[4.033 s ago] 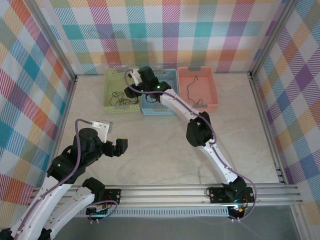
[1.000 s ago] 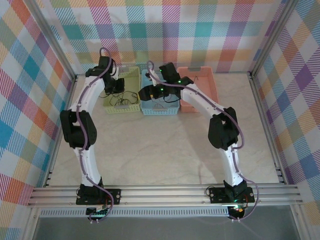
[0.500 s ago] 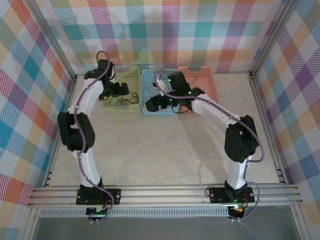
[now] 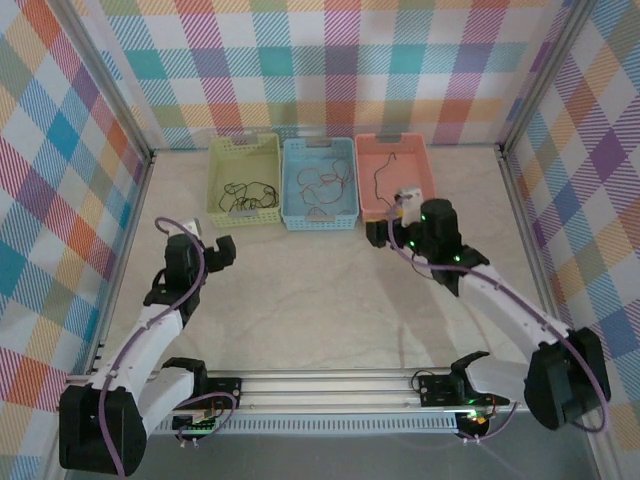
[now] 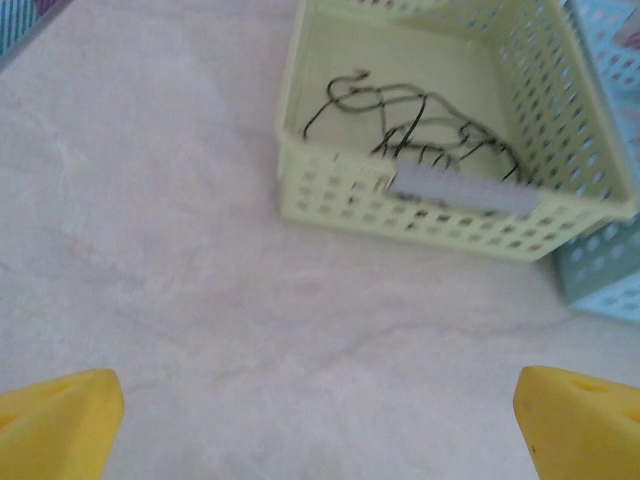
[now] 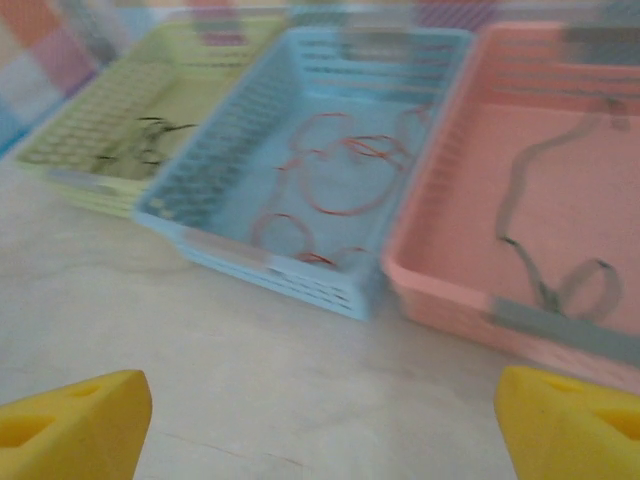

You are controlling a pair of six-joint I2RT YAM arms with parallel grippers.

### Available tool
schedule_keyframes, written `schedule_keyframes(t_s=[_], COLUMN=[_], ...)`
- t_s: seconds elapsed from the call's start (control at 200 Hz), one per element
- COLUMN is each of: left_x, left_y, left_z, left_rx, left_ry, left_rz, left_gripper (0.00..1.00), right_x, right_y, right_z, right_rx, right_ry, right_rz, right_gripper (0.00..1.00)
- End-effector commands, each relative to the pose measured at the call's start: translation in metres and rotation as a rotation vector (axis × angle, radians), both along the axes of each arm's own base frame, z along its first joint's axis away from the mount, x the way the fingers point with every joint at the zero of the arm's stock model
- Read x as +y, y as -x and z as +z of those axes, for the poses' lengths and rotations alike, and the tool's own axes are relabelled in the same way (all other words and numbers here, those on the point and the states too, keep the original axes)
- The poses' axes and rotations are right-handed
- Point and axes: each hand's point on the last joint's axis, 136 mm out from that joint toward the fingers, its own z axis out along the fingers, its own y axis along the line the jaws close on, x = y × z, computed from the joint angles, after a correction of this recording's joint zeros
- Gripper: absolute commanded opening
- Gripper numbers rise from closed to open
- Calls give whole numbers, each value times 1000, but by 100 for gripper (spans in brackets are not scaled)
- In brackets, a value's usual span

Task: Untangle the cables

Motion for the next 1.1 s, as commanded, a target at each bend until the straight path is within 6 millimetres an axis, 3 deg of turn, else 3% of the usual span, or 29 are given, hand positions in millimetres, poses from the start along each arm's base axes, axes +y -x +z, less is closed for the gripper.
schedule_keyframes(t_s=[0.0,0.145,0.305,0.495,0.58,0.635,0.7,0.83,0.985,1.095], left_x=[4,1,2,-2,-9,-10,-10,-34,-10,-11], left_y=[-7,-16,-36,-54,-57,-59,-64,-72,-82,-82], left_z=[27,5,-31,-29,-28,-32,-36,-53,-64,-63], left_rx=[-182,-162,-102,-151,-206,-202,-186,-151,-94,-104], left_ry=[-44,-78,-150,-174,-156,-143,-139,-153,-114,-116], left_rz=[7,-17,-33,-87,-124,-135,-139,-281,-165,-164], left_gripper=[100,100,100,100,100,100,100,100,100,100], right_x=[-34,-82,-123,-147,-158,-167,-166,-160,-158,-157], right_y=[1,8,-4,-33,-33,-33,-41,-55,-59,-58], right_z=[3,-27,-59,-79,-75,-88,-98,-108,-111,-111], right_rx=[-134,-164,-151,-162,-241,-244,-249,-136,-97,-97], right_ry=[67,97,96,97,100,60,53,72,76,75], right_rz=[-131,-273,-387,-484,-503,-538,-513,-467,-449,-447], right_gripper=[92,99,99,98,97,96,96,97,99,100])
